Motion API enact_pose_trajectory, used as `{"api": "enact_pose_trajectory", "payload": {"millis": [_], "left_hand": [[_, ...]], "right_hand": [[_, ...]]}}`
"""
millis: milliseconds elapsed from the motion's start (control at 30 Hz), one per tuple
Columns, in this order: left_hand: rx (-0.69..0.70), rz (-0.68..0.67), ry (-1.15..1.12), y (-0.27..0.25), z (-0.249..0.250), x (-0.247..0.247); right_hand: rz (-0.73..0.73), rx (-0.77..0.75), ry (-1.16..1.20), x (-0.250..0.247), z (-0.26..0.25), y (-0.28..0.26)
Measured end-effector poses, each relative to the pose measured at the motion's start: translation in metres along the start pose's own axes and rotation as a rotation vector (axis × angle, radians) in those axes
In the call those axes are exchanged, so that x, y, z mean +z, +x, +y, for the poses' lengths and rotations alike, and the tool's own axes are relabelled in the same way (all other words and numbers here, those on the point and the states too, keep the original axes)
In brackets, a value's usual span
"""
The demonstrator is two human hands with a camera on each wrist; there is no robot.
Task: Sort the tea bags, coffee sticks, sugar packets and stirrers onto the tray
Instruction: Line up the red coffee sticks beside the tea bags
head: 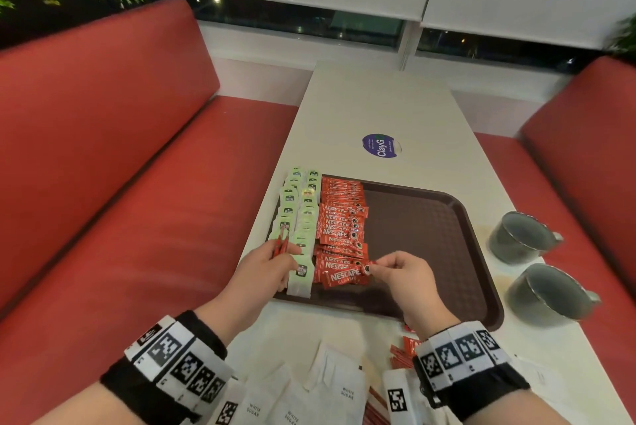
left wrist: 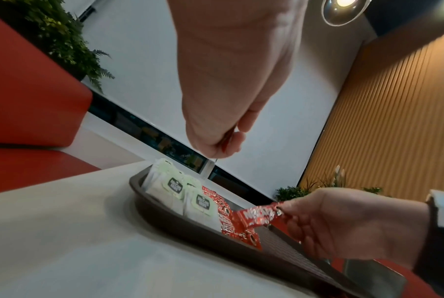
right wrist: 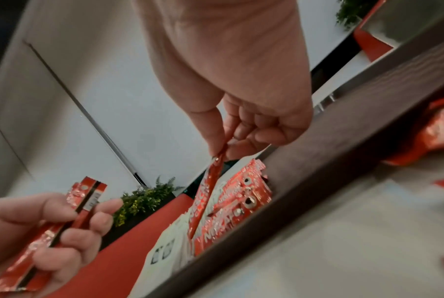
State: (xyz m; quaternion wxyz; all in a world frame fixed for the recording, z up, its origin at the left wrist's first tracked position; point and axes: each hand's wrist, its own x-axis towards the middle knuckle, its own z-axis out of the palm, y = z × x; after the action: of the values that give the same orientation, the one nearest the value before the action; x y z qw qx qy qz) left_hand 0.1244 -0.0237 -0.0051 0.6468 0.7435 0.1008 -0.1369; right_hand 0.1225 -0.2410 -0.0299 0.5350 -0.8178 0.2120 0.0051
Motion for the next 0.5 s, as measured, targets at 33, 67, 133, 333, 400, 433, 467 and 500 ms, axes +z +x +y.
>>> {"api": "enact_pose_trajectory", "payload": {"millis": [33, 67, 133, 333, 400, 433, 467, 500], "left_hand": [[-0.017, -0.014, -0.019, -0.001, 0.0, -0.001], [-0.023, -0.025, -0.035, -0.002, 0.0, -0.002], [-0.03, -0.04, -0.048, -0.003, -0.001, -0.003], [-0.074, -0.065, -0.038, -0.007, -0.006, -0.005], [-0.097, -0.063, -0.062, -0.007, -0.007, -0.005], [-0.113, -0.068, -0.086, -0.007, -0.007, -0.005], [-0.13, -0.079, -0.122, -0.008, -0.006, -0.005], [-0.148, -0.097, -0.177, -0.008, -0.004, -0.004]], "right_hand": [[-0.001, 0.026, -0.004, 0.002, 0.002, 0.0], [-0.011, 0.042, -0.019, 0.003, 0.003, 0.001], [-0.044, 0.052, -0.127, 0.007, 0.004, 0.004], [-0.128, 0.082, -0.65, 0.012, 0.003, 0.015], [-0.13, 0.083, -0.698, 0.012, 0.001, 0.018], [-0.136, 0.086, -0.717, 0.013, 0.0, 0.019], [-0.144, 0.092, -0.734, 0.014, -0.001, 0.021], [-0.155, 0.102, -0.749, 0.015, -0.001, 0.022]]}}
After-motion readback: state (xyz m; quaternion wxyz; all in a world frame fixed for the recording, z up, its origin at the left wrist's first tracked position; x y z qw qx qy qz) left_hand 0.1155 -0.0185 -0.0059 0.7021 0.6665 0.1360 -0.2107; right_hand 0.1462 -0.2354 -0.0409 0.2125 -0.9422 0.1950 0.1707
